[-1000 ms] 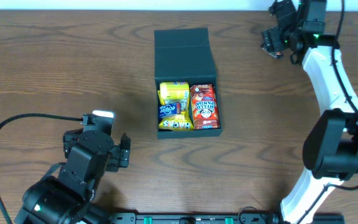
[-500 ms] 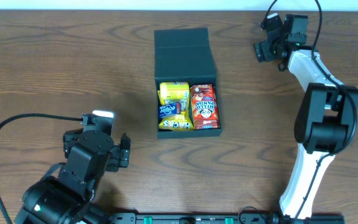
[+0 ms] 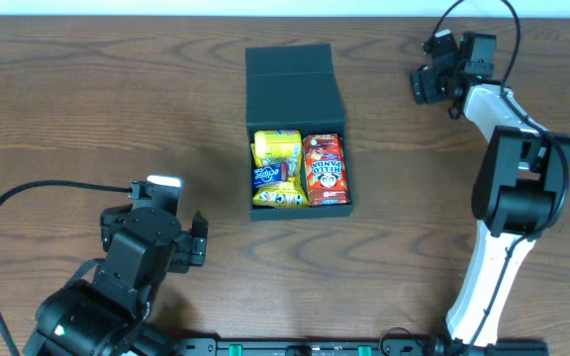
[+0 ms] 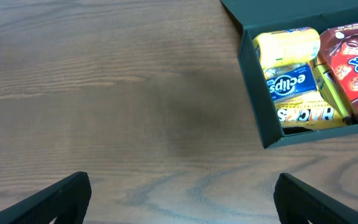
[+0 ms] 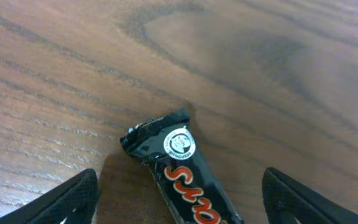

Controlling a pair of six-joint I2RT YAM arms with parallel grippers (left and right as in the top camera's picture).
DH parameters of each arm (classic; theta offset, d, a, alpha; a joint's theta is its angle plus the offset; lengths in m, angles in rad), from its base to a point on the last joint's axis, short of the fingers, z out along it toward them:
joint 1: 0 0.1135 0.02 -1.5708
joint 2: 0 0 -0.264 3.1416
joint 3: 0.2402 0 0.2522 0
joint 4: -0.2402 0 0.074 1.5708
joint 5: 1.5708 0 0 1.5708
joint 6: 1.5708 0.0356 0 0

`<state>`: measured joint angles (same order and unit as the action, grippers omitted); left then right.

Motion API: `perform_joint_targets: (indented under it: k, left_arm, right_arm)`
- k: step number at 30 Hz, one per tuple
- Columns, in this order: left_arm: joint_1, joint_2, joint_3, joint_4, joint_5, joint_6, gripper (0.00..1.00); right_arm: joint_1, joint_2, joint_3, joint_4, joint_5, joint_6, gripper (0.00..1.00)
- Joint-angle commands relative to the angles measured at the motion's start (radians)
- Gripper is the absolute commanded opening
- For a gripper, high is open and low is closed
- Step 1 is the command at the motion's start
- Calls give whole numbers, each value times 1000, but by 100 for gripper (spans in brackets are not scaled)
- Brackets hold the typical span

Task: Pack container
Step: 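Release the tin and move right gripper to the black Mars bar, then grasp the black Mars bar with the right gripper and lift it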

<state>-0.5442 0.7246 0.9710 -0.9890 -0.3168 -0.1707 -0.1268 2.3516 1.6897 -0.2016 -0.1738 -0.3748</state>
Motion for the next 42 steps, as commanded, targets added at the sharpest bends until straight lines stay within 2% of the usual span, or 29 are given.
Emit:
perform_joint_targets:
  k: [1,8,14,26,36,42]
  left_arm:
    - [2,0,15,-3,0,6,95]
    - [2,0,15,-3,0,6,95]
    - [2,0,15,-3,0,6,95]
    - [2,0,15,-3,0,6,95]
    - [2,0,15,-3,0,6,95]
    - [2,0,15,-3,0,6,95]
  right_arm:
    - [-29,8,8,-2,-85,58,81]
    - [-37,8,8,-24,-99,68,79]
    - [-34,24,8,-37,-130,82,73]
    - [-34,24,8,-67,-130,83,52]
    - [-34,24,8,-68,-129,83,29]
    - [-35,24,8,-68,-130,117,21]
